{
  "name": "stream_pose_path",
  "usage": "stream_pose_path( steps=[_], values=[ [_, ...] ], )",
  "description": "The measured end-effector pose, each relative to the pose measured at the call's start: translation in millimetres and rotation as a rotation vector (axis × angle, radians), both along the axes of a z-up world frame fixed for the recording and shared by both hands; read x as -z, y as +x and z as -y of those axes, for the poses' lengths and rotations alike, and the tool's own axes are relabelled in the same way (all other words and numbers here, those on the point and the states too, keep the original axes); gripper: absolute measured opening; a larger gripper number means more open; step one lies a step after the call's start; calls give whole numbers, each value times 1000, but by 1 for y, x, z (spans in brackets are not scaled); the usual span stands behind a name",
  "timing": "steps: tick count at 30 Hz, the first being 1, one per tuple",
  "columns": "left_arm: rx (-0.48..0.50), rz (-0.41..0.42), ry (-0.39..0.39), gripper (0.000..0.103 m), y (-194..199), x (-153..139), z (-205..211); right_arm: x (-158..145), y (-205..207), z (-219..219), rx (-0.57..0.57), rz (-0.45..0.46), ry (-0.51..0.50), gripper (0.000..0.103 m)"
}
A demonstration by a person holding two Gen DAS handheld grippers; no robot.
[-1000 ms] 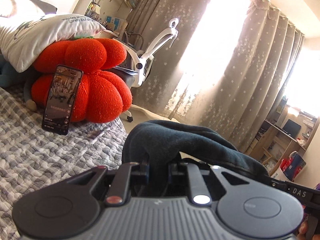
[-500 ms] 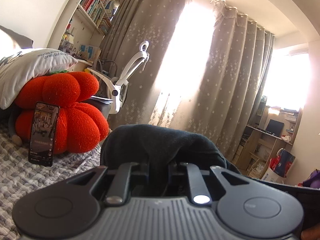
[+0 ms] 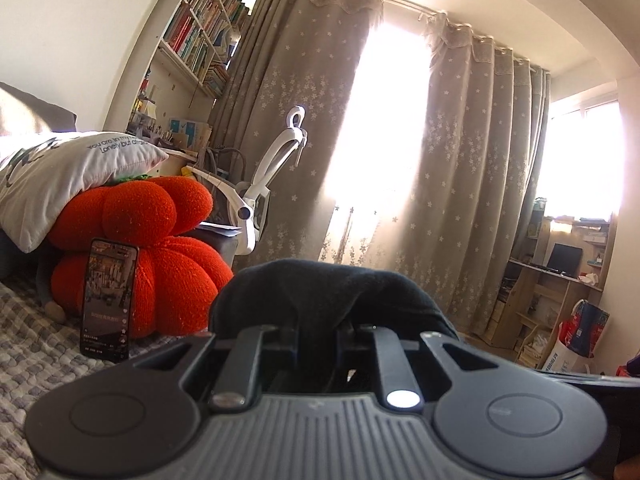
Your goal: Fold clothes
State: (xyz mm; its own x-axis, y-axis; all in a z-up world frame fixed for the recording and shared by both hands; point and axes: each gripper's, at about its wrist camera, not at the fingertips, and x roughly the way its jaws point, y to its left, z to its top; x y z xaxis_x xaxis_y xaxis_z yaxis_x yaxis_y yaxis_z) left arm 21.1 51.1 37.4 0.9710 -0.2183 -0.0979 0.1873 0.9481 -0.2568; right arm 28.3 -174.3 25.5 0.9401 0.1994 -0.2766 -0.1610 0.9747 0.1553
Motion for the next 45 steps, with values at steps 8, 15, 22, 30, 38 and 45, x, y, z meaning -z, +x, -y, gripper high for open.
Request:
stream_pose_path(
  steps=[8,15,22,30,38,45],
  values=[
    [61,39,21,15,-8,-1,5,-4,-3,-6,-50,36,-8,72],
    [127,51,55,15,-13,2,6,-8,-13,-30,-156,134,-82,72],
    [159,26,86,16,-13,8,0,-7,-3,-53,-152,216,-215,35],
    [235,-40,167,38,-11,20,10,-5,6,-45,-70,175,-142,9],
    [259,-71,183,64,-11,22,14,-15,4,0,154,168,-76,8],
    [235,-167,174,69,3,31,9,-11,6,45,324,102,-21,8]
  ],
)
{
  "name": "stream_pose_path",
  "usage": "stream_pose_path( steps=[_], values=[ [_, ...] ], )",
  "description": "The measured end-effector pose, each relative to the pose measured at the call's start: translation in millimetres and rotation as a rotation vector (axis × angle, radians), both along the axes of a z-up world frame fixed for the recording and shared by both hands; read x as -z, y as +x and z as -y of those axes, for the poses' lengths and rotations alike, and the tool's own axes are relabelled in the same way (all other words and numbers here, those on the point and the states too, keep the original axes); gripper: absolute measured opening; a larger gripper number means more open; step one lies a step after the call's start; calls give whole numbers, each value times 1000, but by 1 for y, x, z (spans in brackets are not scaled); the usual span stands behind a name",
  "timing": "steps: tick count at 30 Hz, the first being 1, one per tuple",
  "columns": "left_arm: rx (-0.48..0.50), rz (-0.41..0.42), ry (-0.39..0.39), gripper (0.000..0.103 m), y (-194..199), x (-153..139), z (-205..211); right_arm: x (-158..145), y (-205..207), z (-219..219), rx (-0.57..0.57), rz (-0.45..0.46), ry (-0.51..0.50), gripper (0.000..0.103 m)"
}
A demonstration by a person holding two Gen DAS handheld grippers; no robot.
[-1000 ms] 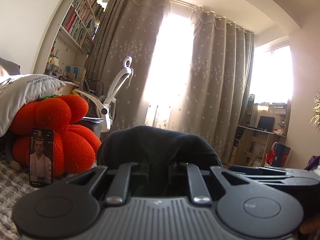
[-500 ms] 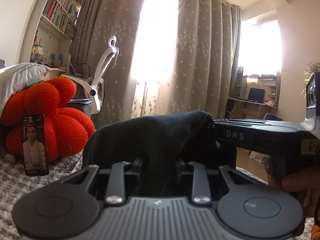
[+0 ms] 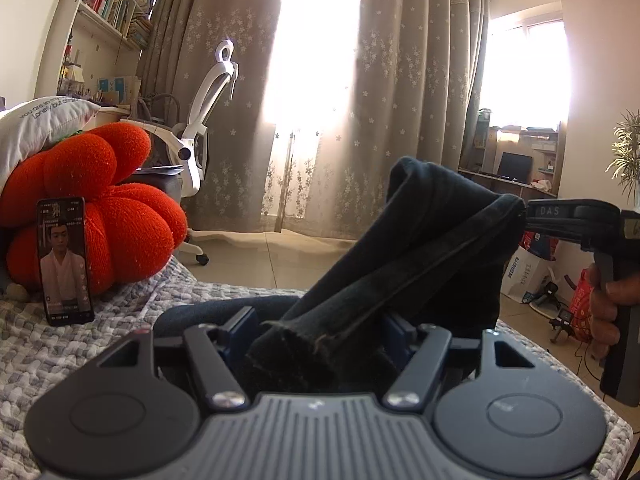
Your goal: Fold clothes
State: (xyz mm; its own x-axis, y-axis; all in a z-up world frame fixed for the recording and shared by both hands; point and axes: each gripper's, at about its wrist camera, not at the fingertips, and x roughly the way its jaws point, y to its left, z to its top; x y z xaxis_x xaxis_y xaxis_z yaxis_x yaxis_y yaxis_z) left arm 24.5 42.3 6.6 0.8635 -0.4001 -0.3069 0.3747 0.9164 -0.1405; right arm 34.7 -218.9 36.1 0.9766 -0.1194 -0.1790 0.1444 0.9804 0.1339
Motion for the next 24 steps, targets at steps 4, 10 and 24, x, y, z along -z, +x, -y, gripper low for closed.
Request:
stream_pose_path(
  steps=[4,10,24],
  values=[
    [-21,-64,29,69,8,9,2,5,-2,25,114,-29,35,8],
    [-60,-149,62,68,18,20,4,23,2,65,232,-147,94,8],
    [-208,-255,61,51,38,24,-8,60,16,93,279,-386,112,9]
  ],
)
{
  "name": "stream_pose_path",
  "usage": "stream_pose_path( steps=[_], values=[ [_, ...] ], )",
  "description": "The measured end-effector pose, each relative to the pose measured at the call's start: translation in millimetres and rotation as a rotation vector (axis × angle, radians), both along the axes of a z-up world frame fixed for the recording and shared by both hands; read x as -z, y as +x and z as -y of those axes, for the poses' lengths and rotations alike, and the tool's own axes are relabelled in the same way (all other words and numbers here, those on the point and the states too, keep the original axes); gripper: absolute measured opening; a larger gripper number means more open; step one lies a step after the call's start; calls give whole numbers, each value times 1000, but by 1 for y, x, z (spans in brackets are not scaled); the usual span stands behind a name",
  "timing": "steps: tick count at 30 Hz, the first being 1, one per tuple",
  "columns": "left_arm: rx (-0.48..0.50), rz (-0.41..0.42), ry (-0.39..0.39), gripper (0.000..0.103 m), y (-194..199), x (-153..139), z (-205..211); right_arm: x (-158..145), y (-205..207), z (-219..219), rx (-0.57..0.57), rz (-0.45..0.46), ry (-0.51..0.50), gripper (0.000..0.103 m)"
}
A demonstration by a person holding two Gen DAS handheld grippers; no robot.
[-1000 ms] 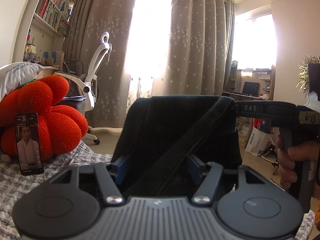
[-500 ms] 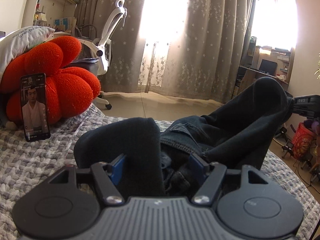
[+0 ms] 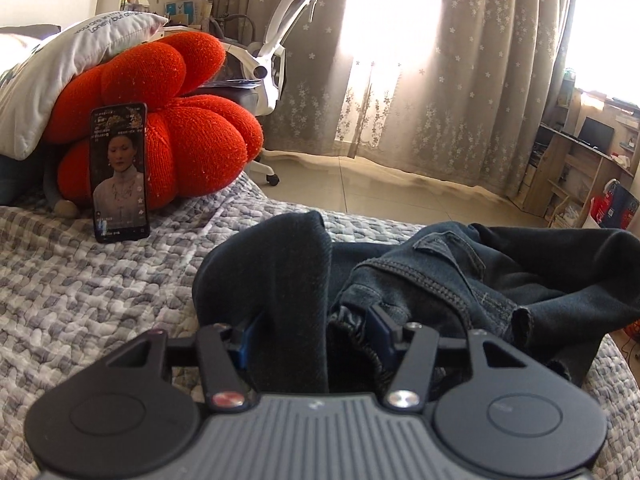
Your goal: Fold clothes
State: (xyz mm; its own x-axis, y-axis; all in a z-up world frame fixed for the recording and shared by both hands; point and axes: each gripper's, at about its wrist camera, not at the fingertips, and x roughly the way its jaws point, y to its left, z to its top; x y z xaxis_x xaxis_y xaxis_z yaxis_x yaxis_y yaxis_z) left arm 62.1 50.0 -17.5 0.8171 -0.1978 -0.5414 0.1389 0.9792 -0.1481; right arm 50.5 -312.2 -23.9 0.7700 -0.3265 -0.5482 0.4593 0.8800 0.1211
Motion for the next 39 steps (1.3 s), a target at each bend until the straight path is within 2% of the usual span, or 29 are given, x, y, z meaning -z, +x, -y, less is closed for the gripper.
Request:
stream_pose_path(
  steps=[4,5,8,10,13,16,17,18,20,23,25,27,29,32,35,39],
  values=[
    [-29,5,37,26,4,3,0,5,1,7,49,8,-3,10],
    [-42,8,51,12,6,4,0,7,1,9,58,10,-4,10],
    [-80,5,80,10,13,9,-3,11,3,13,68,4,3,10],
    [-84,0,59,10,20,11,-6,13,4,15,70,1,3,10],
    [-76,31,74,10,24,12,-3,16,4,22,70,-7,17,11],
    [-75,60,85,10,31,15,0,17,3,28,64,-26,36,17],
    [-76,66,86,10,33,15,1,17,2,28,60,-32,33,26],
    [-76,71,83,11,34,15,1,16,1,27,63,-36,27,30],
    [-80,73,68,11,38,14,1,12,-3,27,70,-42,9,49],
    [-100,62,30,18,39,8,-2,8,-10,28,71,-41,-8,60],
    [-112,57,1,25,37,2,-6,5,-13,28,62,-46,-17,62],
    [-119,56,-27,42,32,-6,-11,2,-15,27,57,-55,-33,65],
    [-117,54,-54,49,24,-13,-15,-1,-17,26,58,-63,-56,66],
    [-115,51,-94,53,13,-23,-21,-9,-24,26,67,-28,-85,75],
    [-89,24,-141,59,5,-28,-26,-15,-31,24,53,12,-97,77],
    [-81,-10,-167,59,2,-25,-29,-18,-31,13,-10,47,-89,79]
  ],
)
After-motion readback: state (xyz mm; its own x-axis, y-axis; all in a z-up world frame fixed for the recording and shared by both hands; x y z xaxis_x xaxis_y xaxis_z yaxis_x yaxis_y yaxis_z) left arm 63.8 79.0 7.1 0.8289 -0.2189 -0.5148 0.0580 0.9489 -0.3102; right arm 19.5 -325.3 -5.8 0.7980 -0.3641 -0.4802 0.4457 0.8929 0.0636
